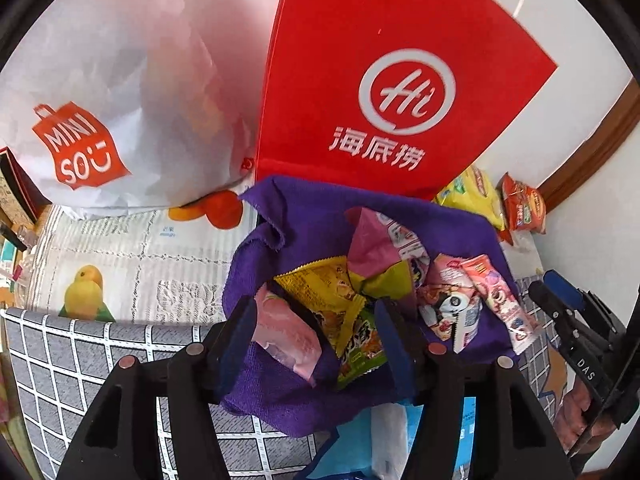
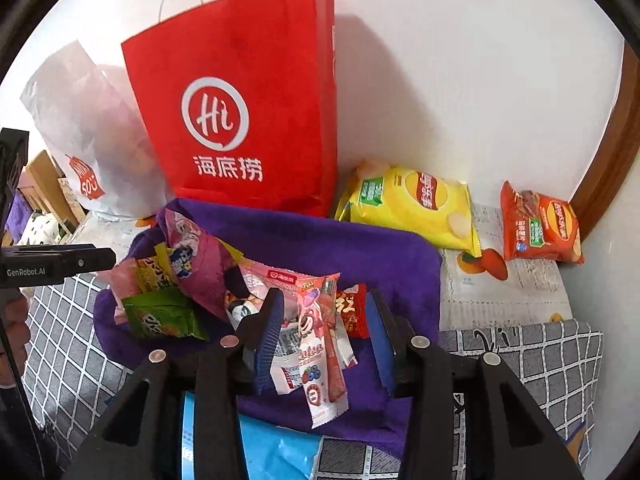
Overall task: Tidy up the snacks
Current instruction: 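Open the left tool to drop the pink packet while the right tool drops the stick packet on the towel, then move both tools back toward the remaining packets beside the blue tissue pack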
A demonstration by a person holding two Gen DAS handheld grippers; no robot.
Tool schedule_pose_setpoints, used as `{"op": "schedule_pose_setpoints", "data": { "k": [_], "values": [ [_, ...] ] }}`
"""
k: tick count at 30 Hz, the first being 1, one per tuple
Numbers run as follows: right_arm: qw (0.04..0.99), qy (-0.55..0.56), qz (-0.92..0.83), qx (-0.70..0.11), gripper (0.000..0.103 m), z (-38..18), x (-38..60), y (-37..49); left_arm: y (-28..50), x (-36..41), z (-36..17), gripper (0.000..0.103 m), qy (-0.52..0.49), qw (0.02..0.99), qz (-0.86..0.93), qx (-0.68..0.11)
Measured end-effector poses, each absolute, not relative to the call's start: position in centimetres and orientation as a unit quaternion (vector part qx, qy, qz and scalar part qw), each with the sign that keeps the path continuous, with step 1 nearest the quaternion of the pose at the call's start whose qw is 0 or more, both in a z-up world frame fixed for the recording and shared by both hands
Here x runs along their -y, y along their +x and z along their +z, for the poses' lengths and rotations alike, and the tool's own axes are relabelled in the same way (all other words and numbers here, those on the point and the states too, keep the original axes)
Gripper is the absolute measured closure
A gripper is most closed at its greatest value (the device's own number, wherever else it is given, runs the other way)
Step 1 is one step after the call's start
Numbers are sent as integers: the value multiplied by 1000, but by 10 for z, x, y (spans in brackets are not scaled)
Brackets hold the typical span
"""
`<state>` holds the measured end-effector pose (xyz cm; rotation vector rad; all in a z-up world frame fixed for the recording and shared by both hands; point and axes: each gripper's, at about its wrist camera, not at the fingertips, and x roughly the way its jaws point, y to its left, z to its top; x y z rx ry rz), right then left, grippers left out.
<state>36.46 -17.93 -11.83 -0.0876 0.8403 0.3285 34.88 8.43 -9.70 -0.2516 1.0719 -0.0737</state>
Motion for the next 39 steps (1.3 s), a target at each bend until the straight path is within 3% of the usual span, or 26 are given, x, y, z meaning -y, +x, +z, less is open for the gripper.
{"op": "schedule_pose_setpoints", "data": {
  "k": [11, 21, 39],
  "values": [
    [920, -12, 122, -373, 46, -98, 186, 328, 324, -62, -59, 41, -87, 878, -70, -466],
    [923, -15, 69, -377, 46, -84, 204, 280, 292, -39, -26, 36, -69, 892, -115, -431],
    [922, -6, 67, -382, 46, -61, 236, 192, 246, -17, 14, 35, -65, 908, -146, -388]
  ]
}}
